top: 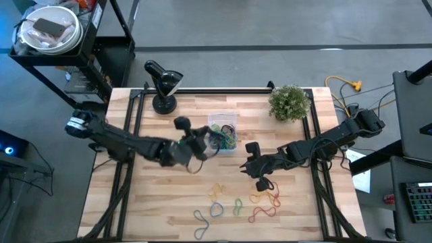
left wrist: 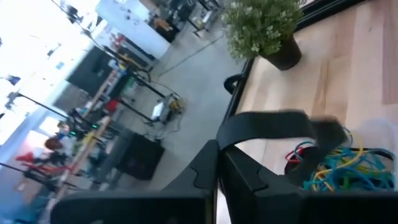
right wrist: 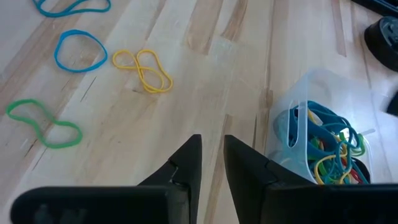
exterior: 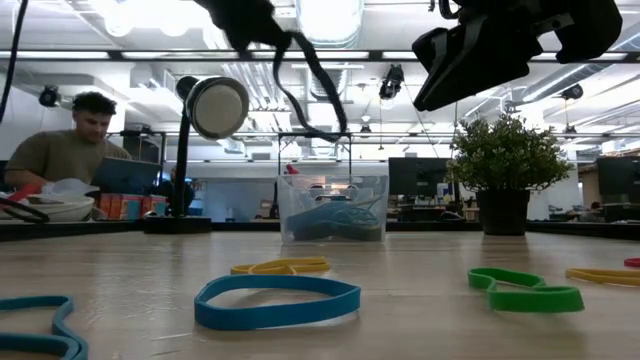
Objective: Pick and place rubber bands into bin
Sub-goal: Put black rubberband into the transparent bin
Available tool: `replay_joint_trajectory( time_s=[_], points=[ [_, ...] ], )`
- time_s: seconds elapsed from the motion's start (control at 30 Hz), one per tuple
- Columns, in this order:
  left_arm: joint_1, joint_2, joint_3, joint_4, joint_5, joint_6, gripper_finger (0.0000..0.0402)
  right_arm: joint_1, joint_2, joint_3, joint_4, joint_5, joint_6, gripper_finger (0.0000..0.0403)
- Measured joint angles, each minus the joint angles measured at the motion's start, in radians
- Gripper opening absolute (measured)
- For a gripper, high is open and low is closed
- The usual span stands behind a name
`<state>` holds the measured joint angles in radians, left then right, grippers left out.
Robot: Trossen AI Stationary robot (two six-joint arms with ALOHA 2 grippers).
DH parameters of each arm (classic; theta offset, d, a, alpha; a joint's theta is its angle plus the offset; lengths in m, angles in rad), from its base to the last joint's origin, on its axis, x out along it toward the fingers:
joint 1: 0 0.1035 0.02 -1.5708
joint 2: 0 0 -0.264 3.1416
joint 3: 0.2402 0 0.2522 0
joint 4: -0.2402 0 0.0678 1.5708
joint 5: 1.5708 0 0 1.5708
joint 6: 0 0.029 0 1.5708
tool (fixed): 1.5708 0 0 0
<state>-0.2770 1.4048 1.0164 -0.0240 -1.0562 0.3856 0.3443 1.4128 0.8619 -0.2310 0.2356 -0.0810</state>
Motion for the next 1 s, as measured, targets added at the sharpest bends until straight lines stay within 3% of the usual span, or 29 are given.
replay_joint_trajectory(
  time_s=[0.3,0.53,0.87,1.0],
  points=[
    [0.184,0.057,-0.010,0.151,0.217,0.022,0.0000,0.000,0.000,0.000,0.000,0.000,-0.003,0.0061],
    [0.258,0.166,-0.003,0.259,0.274,0.037,0.0000,0.000,0.000,-0.001,0.000,0.001,-0.004,0.0061],
    [0.306,0.328,0.005,0.258,0.327,0.041,0.0000,0.000,0.000,-0.008,0.000,0.001,-0.009,0.0061],
    [0.307,0.356,0.040,0.178,0.412,0.031,0.0000,0.000,0.000,-0.010,0.001,0.002,-0.021,0.0061]
  ],
)
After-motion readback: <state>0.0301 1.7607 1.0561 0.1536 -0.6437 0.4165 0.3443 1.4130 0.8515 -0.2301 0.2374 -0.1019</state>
